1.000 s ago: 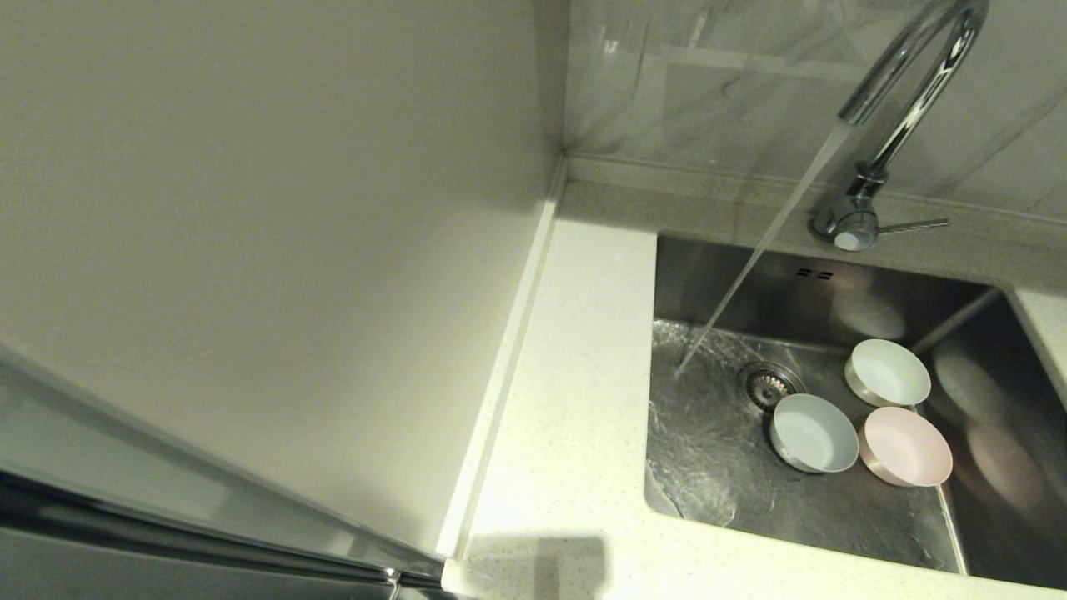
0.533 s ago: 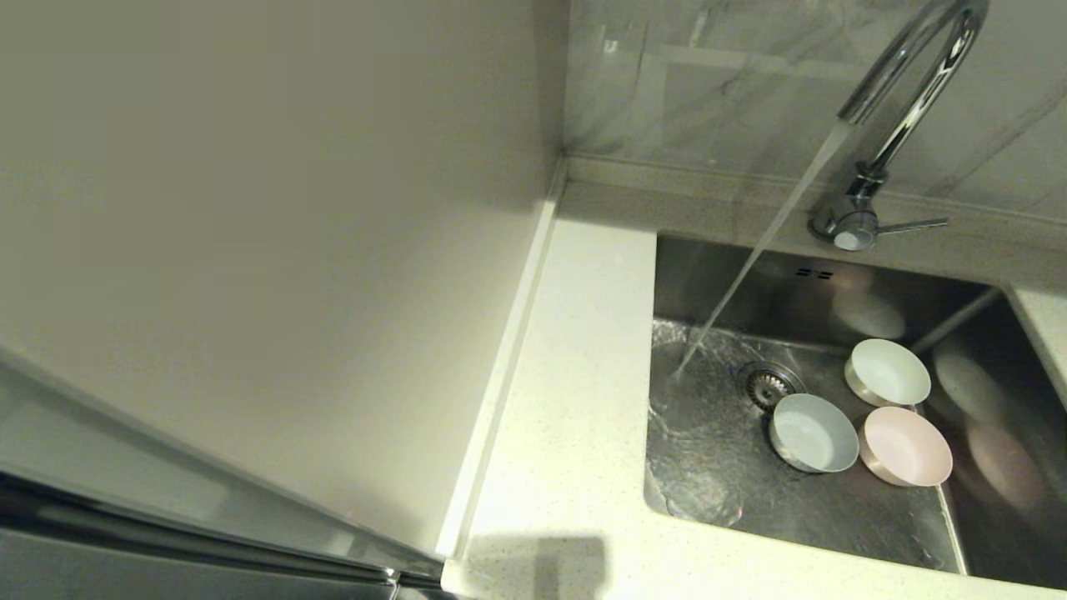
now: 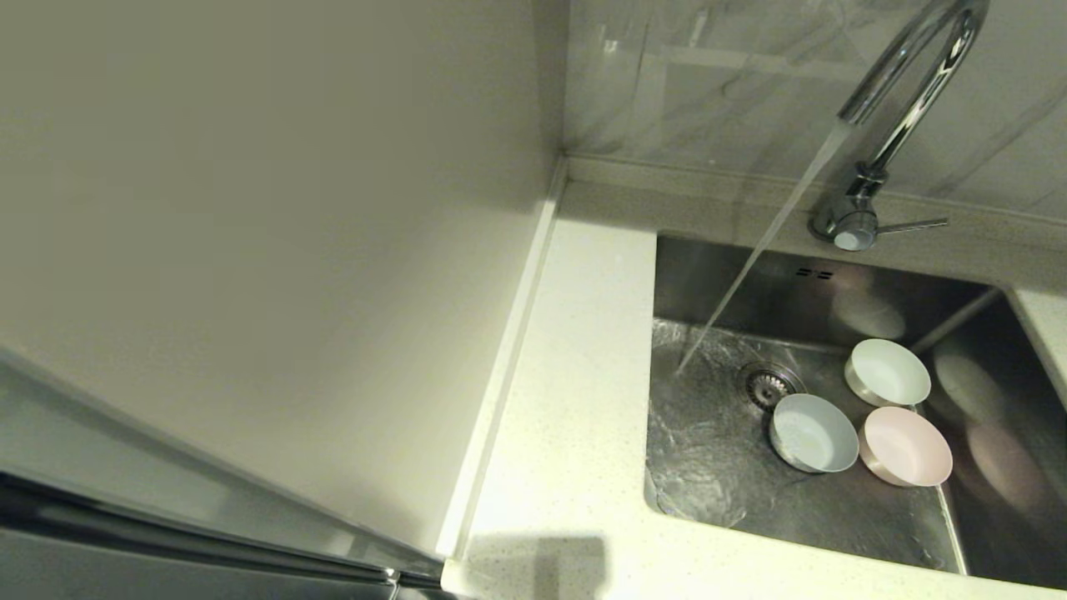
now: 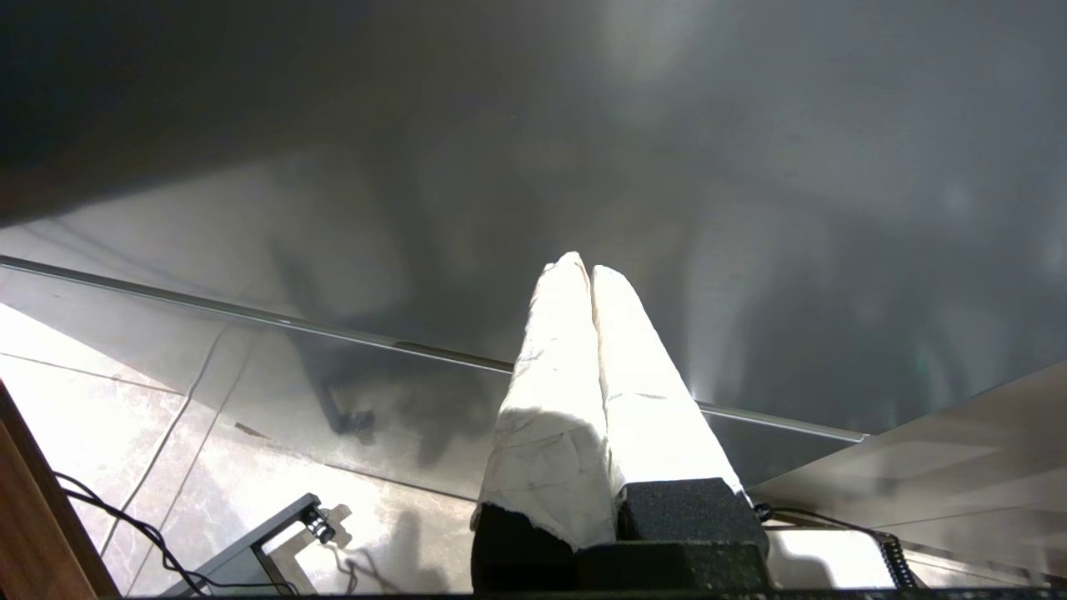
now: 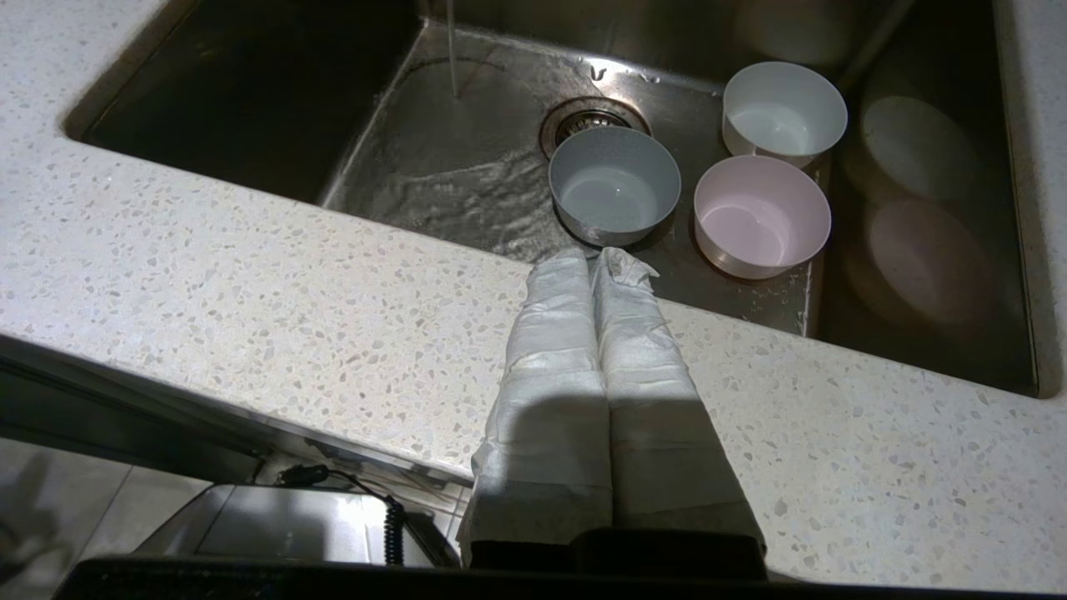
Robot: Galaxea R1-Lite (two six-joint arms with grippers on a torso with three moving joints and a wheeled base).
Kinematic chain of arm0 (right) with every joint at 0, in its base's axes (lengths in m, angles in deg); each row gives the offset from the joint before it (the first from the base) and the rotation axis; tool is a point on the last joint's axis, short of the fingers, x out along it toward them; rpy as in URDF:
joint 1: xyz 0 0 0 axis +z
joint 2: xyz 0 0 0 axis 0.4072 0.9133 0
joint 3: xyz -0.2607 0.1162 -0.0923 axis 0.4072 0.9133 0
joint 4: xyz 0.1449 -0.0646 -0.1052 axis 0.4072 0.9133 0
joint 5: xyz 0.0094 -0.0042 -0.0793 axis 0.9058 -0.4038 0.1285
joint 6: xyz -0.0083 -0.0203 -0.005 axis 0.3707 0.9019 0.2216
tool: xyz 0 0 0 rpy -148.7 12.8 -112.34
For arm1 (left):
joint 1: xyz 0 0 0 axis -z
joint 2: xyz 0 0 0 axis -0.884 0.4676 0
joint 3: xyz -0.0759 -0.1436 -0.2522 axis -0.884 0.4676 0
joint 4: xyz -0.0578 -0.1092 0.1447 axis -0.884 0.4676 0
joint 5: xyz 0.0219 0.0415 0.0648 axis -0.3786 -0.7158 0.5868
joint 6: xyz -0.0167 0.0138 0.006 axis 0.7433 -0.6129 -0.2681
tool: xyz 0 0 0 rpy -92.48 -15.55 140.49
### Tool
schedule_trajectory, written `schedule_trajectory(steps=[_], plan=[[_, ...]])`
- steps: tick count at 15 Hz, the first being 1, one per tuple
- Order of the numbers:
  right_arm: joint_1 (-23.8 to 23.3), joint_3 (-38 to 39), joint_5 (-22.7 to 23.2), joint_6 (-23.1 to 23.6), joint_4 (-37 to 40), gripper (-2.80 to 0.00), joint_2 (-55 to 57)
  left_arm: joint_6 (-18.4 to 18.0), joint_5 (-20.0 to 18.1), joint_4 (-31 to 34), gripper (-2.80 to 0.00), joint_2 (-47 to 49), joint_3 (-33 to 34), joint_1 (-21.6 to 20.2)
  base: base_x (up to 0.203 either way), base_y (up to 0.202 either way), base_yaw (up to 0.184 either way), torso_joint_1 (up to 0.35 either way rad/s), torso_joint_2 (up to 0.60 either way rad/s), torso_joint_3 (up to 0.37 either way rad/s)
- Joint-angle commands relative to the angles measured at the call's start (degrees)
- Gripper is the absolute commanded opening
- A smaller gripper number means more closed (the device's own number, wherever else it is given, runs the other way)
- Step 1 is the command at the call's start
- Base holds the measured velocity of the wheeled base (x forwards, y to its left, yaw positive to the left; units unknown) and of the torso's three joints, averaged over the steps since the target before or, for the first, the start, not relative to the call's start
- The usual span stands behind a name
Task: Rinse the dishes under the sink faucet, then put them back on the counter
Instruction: Wait for the water to rinse the bowl
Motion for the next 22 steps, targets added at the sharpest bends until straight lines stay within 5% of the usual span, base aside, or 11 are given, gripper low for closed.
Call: schedule_trajectory(steps=[1, 22], plan=[[0.0, 0.0, 0.0, 0.0, 0.0, -2.80, 0.2, 0.0, 0.0, 0.0, -2.80, -0.2, 0.0, 0.0, 0.000, 0.000, 0.000, 0.000, 0.00, 0.000], [0.0, 0.0, 0.0, 0.0, 0.0, -2.80, 0.2, 0.0, 0.0, 0.0, -2.80, -0.2, 0.0, 0.0, 0.000, 0.000, 0.000, 0.000, 0.00, 0.000]])
